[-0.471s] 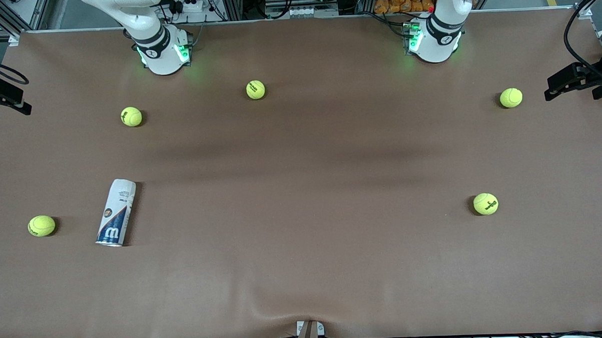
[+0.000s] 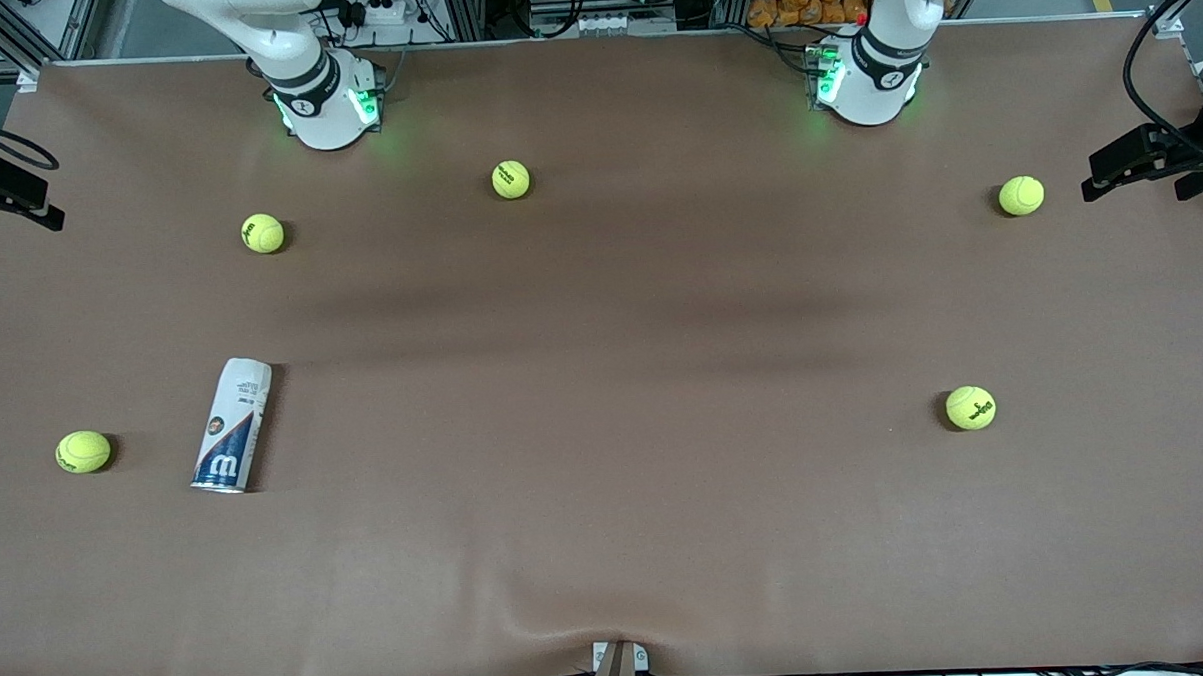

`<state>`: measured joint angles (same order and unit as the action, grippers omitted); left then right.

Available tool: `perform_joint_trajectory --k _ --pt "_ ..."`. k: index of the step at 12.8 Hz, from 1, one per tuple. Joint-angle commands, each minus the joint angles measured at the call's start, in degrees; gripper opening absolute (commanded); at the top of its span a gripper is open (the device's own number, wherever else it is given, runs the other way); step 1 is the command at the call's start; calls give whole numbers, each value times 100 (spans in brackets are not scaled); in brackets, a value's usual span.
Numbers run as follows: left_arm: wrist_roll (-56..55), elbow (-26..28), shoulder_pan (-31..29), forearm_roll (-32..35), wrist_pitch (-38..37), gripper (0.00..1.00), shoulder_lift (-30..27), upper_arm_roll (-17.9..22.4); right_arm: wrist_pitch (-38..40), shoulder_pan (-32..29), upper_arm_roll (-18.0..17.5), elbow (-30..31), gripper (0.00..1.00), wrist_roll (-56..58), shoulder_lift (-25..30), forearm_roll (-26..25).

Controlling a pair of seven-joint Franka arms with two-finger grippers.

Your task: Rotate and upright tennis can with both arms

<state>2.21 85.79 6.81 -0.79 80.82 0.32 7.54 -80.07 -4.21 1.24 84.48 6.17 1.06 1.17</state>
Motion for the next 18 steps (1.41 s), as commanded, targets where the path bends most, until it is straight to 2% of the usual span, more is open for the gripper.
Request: perform_joint_trajectory --k 1,4,10,15,18 --pt "-19 -10 -83 -44 22 100 -14 -51 -79 -18 -9 226 100 -11 -9 -47" --pt "-19 17 -83 -44 22 100 -14 -51 -359 8 -18 402 100 -2 -456 -38" --pt "-10 34 -92 -44 31 100 -6 -51 -1825 175 -10 464 100 103 -2108 -64" --pt "-10 52 -92 -44 39 100 29 -51 -2880 -18 -9 411 100 156 -3189 -117" --pt "16 43 -92 53 75 100 74 -60 -3032 -97 -1 411 100 271 -3629 -126"
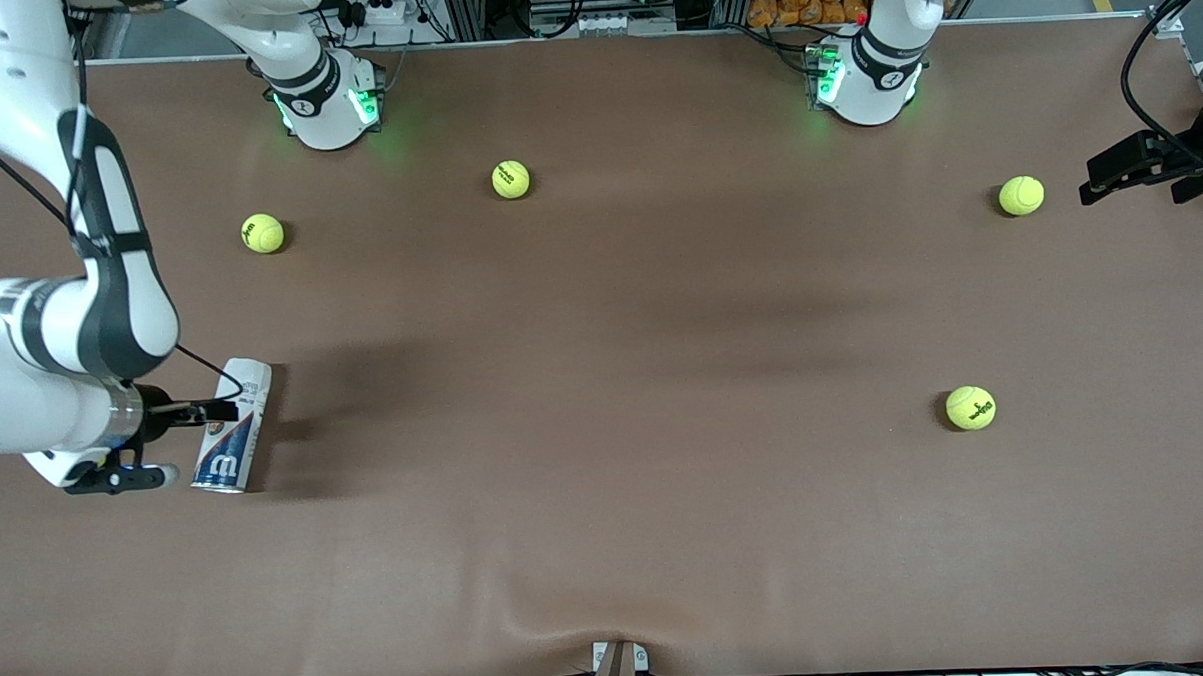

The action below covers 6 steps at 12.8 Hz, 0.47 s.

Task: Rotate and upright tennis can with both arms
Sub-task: 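Reach the right gripper down to the lying Wilson can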

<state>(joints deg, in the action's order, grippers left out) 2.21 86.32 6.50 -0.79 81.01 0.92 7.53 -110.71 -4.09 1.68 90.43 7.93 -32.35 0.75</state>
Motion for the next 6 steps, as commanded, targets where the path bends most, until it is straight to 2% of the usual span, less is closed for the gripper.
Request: perform_joint_trajectory --k 1,6 --pt "16 -27 -61 52 55 100 13 -59 -38 -171 -45 -193 100 130 -463 -84" --pt "25 -9 -87 52 55 100 22 -68 -311 -215 -45 -140 100 403 -764 -145"
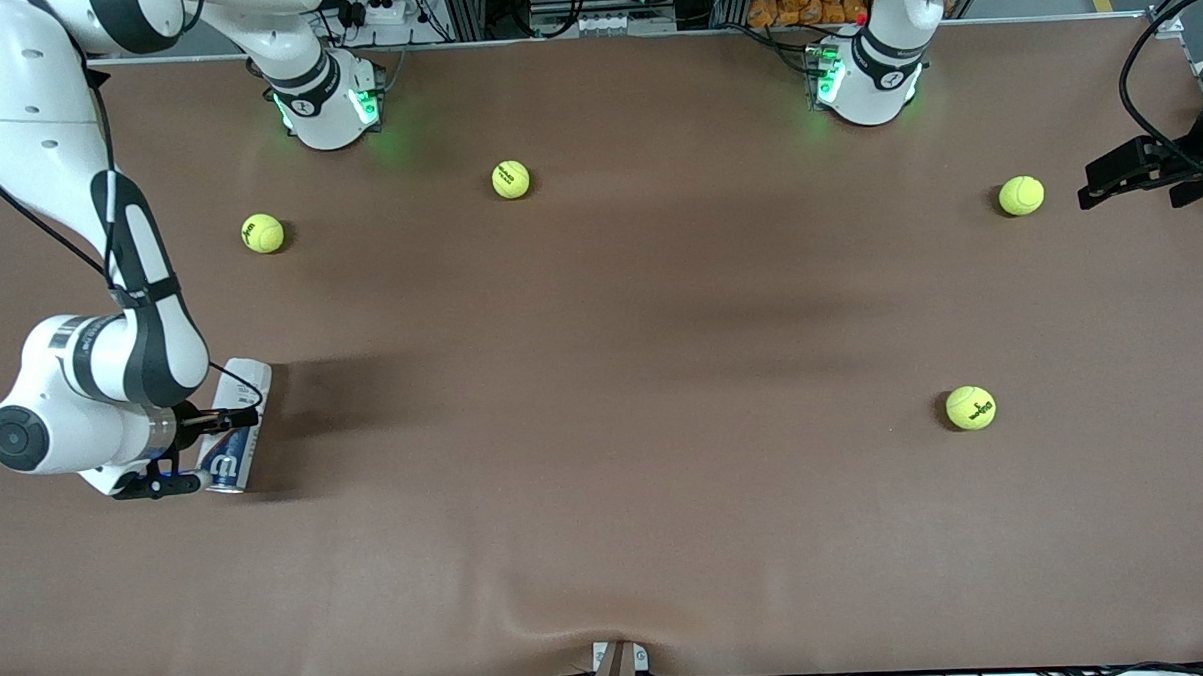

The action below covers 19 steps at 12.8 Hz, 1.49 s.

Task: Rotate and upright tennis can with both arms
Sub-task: 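Close the right gripper around the can's open end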

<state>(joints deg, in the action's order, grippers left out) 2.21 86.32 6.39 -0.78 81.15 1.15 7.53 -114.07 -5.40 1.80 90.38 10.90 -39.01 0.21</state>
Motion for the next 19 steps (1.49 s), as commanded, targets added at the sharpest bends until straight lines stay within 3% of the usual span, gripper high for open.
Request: perform_joint_trajectory --k 1,14,15,16,19 --pt "34 -10 -76 52 41 100 -1 -67 34 -84 -57 -134 100 105 -168 -91" --pt "43 -45 -76 52 6 100 -18 -67 -377 -101 -57 -134 100 430 -494 -56" --pt "43 -54 -68 52 6 100 -18 -67 -405 -101 -57 -143 78 430 -494 -56" --pt "25 -54 -67 52 6 100 -10 -76 -396 -84 -57 -160 63 430 -494 -65" --pt "42 -36 -76 52 6 100 -1 -76 -387 -31 -66 -213 62 824 -467 -56"
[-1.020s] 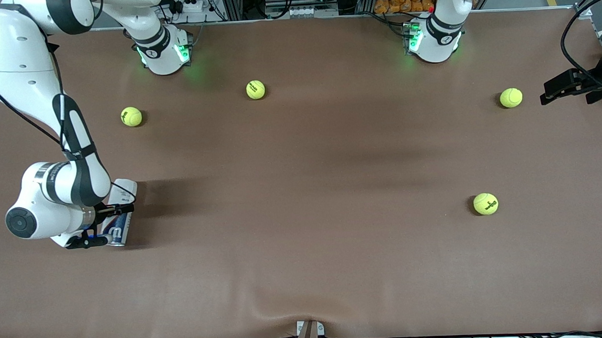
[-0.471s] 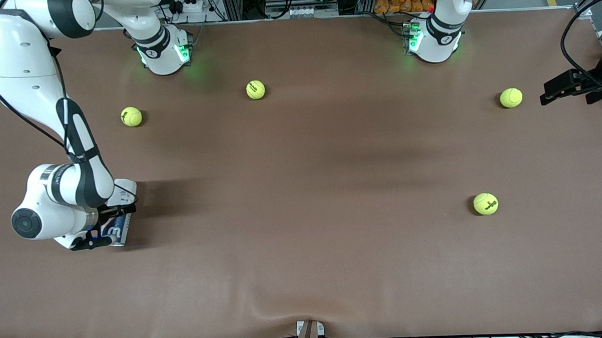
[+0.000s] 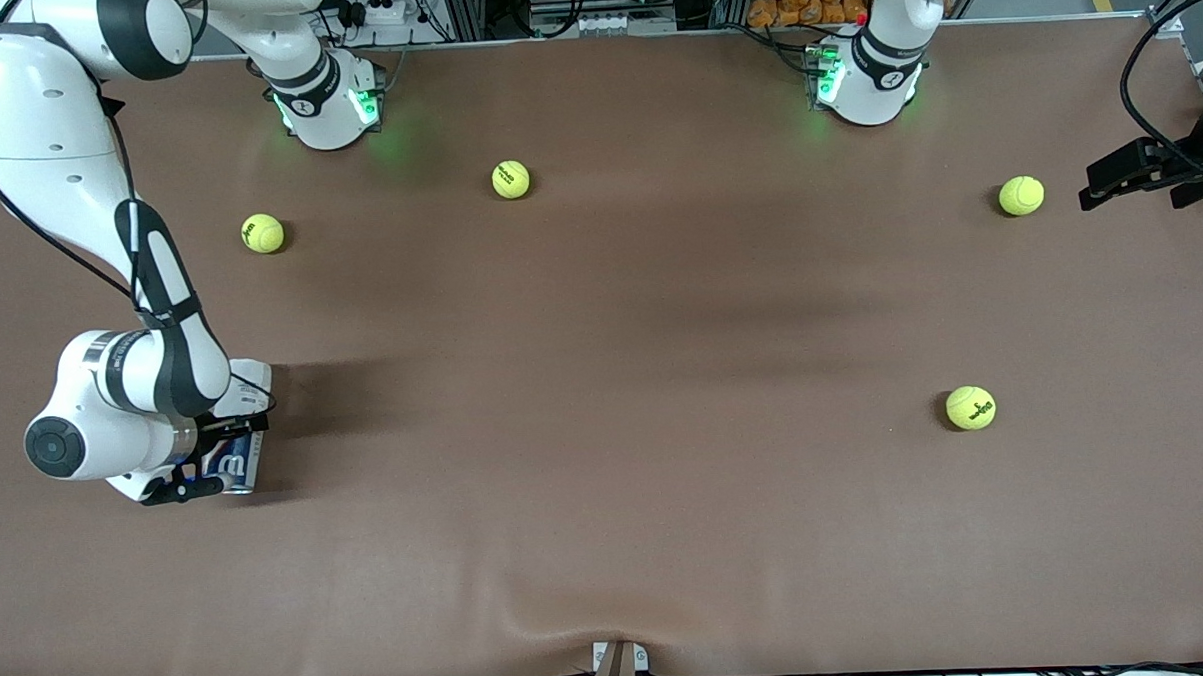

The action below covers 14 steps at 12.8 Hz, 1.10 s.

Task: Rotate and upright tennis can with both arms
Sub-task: 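Close the right gripper around the can's open end, then drag the can with the right gripper toward the table middle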

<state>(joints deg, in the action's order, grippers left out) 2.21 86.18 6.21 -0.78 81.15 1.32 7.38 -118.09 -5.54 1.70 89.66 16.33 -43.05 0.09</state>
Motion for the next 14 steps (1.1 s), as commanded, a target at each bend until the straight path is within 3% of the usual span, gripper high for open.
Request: perform_joint_trajectory --k 1,5,9,14 --pt "51 -22 -59 43 6 100 -17 -61 22 -8 -56 -221 62 387 -63 -44" --pt "51 -31 -50 51 6 100 -17 -61 75 614 -74 -625 63 1309 50 -44" --pt "51 -39 -59 51 6 100 -17 -61 67 1615 -82 -652 64 2565 209 -1" --pt "51 -31 -50 43 14 100 9 -61 -100 2591 -82 -713 67 2761 200 -53"
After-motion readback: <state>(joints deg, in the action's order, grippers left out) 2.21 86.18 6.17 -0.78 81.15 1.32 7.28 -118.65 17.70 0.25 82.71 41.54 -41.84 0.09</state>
